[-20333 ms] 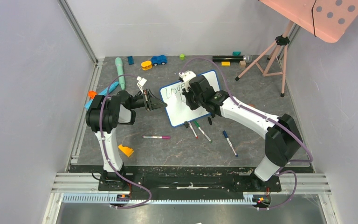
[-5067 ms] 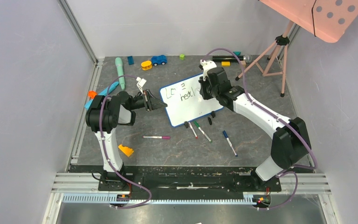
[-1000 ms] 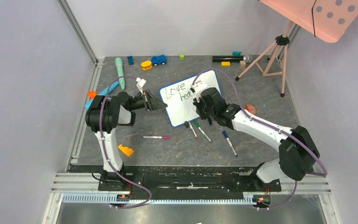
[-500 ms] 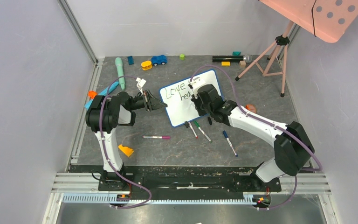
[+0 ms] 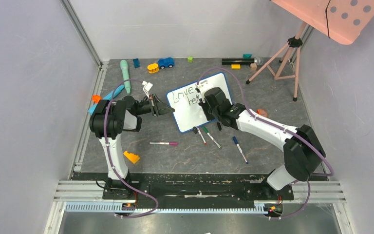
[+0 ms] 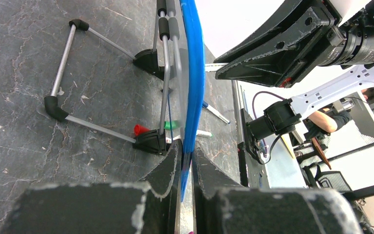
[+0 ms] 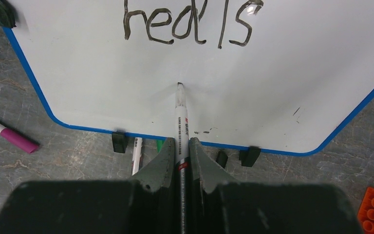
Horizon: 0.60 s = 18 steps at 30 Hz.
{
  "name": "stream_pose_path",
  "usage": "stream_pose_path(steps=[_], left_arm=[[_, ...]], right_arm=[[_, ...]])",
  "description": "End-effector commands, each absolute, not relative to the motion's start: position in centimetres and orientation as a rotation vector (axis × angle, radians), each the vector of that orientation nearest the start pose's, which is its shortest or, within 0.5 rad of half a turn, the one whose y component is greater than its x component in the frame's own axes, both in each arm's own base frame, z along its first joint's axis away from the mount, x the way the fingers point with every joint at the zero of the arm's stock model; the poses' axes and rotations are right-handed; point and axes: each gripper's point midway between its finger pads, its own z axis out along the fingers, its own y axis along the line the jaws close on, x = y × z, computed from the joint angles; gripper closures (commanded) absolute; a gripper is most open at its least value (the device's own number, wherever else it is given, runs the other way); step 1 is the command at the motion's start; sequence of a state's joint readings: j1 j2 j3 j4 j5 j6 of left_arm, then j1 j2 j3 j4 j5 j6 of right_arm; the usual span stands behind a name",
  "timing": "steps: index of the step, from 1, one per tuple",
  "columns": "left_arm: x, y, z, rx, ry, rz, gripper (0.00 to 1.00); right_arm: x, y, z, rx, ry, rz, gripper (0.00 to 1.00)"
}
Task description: Write a sentence on the whiteboard
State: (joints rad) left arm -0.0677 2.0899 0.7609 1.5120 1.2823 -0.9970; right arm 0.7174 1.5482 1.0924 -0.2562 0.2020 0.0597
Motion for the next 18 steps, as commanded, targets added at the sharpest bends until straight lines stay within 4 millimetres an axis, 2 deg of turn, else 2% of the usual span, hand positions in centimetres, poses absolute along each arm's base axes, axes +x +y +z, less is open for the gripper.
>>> stream_pose_path(steps=[1, 10, 18], left_arm=[[33.2, -20.4, 11.6, 0.596, 1.706, -1.691, 0.98], [33.2, -20.4, 11.5, 0.591, 1.709, -1.694, 0.98], [33.2, -20.4, 11.5, 0.593, 1.708, -1.693, 0.98]], right_arm=[[35.3, 25.9, 14.9, -0.6, 2.132, 0.174, 1.0], [35.1, 26.7, 14.8, -0.642, 2.129, 0.218, 1.0], [34.2, 26.9, 13.7, -0.69, 2.149, 0.248, 1.0]])
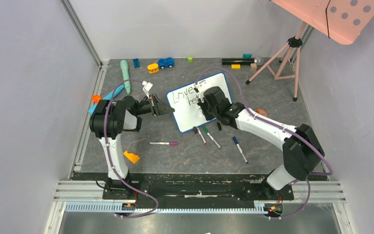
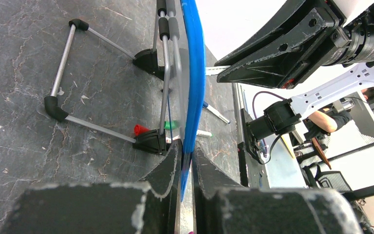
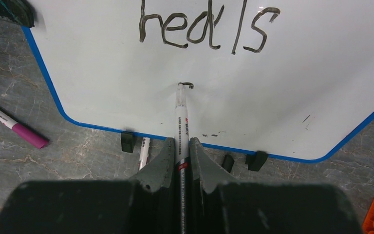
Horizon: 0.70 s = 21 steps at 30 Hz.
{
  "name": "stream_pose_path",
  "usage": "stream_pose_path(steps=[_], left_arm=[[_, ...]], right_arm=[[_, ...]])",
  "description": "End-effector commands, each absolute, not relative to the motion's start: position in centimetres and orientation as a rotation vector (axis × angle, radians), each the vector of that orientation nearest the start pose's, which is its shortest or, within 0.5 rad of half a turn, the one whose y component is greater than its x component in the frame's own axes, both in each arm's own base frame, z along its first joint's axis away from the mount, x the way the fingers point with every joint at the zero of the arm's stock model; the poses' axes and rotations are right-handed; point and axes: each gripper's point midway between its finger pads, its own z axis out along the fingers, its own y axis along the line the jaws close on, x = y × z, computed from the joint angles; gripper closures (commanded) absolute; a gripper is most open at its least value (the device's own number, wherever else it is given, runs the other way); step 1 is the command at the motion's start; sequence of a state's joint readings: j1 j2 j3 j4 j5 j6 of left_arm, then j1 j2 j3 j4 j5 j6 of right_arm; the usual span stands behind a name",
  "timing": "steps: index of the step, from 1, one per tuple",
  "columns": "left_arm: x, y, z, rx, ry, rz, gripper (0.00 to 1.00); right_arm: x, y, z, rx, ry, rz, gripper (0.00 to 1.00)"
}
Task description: Write a sentence on the whiteboard
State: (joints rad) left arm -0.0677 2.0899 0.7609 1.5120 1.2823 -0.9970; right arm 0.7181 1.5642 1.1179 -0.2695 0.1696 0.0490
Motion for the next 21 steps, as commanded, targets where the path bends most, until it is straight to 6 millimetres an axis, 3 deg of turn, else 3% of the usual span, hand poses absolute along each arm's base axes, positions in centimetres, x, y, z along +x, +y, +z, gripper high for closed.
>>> stream_pose_path(steps=[1, 10, 21], left_arm=[[33.2, -20.4, 11.5, 0.592, 1.709, -1.694, 0.98], [33.2, -20.4, 11.5, 0.594, 1.708, -1.693, 0.98], [33.2, -20.4, 11.5, 0.593, 1.709, -1.694, 0.98]], right_arm=[[34.1, 26.9, 13.6, -0.695, 2.151, 0.248, 1.0], [33.2, 25.5, 12.5, -0.701, 2.185, 0.208, 1.0], [33.9, 24.6, 12.6, -0.655, 2.196, 0.131, 1.0]])
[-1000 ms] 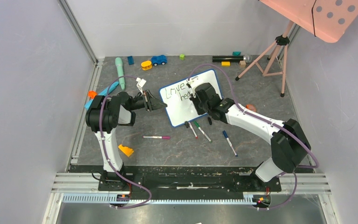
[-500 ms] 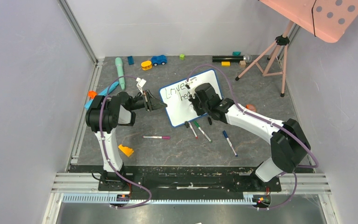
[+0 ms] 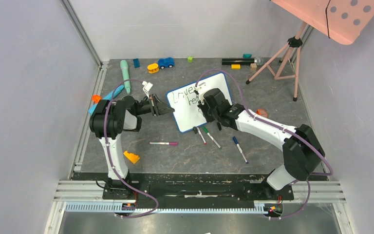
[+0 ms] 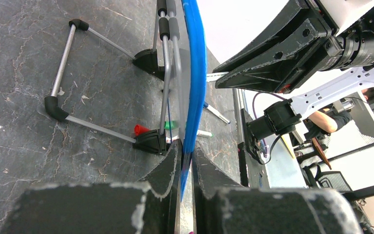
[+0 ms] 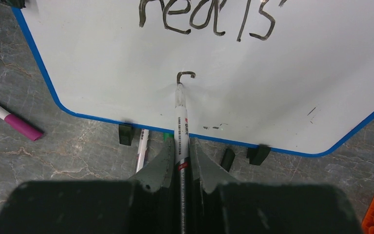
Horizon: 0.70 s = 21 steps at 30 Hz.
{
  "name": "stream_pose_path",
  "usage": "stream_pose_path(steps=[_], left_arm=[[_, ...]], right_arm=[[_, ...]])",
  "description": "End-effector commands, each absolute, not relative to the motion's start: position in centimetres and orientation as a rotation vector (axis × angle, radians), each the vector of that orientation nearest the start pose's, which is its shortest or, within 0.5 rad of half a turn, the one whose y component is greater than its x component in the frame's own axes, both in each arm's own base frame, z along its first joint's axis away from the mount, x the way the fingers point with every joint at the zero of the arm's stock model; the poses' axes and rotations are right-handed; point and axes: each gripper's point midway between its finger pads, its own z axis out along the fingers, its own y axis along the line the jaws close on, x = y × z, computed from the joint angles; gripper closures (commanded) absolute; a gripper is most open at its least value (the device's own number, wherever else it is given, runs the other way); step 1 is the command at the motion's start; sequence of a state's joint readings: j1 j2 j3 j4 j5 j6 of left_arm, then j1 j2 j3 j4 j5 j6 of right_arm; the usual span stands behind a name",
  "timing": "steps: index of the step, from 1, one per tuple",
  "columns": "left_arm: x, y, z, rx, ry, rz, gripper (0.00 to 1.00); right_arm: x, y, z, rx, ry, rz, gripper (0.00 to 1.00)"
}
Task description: Write a sentence on the whiteboard
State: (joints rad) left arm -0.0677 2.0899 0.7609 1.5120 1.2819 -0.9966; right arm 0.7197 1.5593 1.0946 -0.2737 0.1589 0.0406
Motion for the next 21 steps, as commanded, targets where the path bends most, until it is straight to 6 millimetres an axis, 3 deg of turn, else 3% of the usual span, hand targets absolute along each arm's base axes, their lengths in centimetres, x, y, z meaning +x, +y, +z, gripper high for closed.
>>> stream_pose_path(steps=[1, 21], left_arm=[[33.2, -20.4, 11.5, 0.594, 1.708, -1.693, 0.98], [33.3, -20.4, 11.5, 0.594, 1.707, -1.692, 0.98]], right_arm=[[34.1, 24.6, 12.6, -0.648, 2.196, 0.124, 1.0], [36.1, 25.4, 14.7, -0.612, 2.154, 0.132, 1.0]])
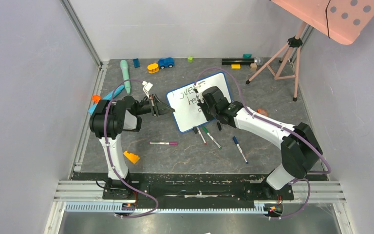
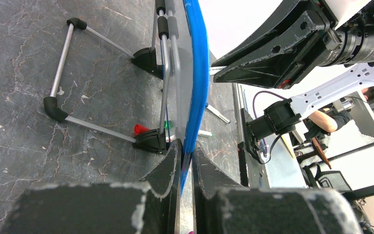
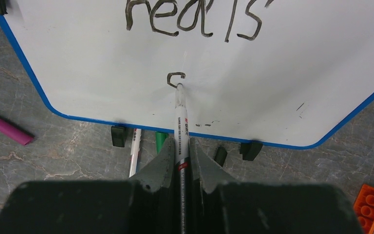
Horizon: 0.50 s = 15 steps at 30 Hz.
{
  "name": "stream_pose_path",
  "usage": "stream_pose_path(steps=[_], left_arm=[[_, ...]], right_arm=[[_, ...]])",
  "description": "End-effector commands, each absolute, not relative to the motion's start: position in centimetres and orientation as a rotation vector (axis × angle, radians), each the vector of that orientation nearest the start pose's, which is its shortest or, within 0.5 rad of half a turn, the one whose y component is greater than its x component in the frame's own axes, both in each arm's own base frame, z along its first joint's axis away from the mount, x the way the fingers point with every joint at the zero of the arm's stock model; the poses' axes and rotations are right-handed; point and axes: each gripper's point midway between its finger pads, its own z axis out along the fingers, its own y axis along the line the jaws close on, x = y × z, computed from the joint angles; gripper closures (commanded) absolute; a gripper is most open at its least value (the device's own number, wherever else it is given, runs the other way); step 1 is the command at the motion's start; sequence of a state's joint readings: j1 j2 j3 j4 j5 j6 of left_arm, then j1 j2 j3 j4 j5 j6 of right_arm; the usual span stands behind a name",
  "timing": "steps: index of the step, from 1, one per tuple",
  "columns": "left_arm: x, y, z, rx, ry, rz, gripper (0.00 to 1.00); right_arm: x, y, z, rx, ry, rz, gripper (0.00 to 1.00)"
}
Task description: Write a sentence on the whiteboard
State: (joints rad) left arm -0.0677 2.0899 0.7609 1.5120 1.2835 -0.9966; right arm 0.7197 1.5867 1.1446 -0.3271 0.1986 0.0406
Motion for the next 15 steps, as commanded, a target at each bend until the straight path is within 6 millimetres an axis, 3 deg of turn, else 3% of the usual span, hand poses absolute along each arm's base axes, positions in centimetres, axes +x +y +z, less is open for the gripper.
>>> stream_pose_path(steps=[1, 15], left_arm=[[33.22, -20.4, 11.51, 0.593, 1.708, -1.692, 0.98], [33.24, -20.39, 11.54, 0.594, 1.708, -1.693, 0.98]], right_arm=[[36.14, 25.29, 14.76, -0.608, 2.155, 0.132, 1.0], [36.41, 25.58, 15.32, -0.603, 2.14, 0.15, 1.0]])
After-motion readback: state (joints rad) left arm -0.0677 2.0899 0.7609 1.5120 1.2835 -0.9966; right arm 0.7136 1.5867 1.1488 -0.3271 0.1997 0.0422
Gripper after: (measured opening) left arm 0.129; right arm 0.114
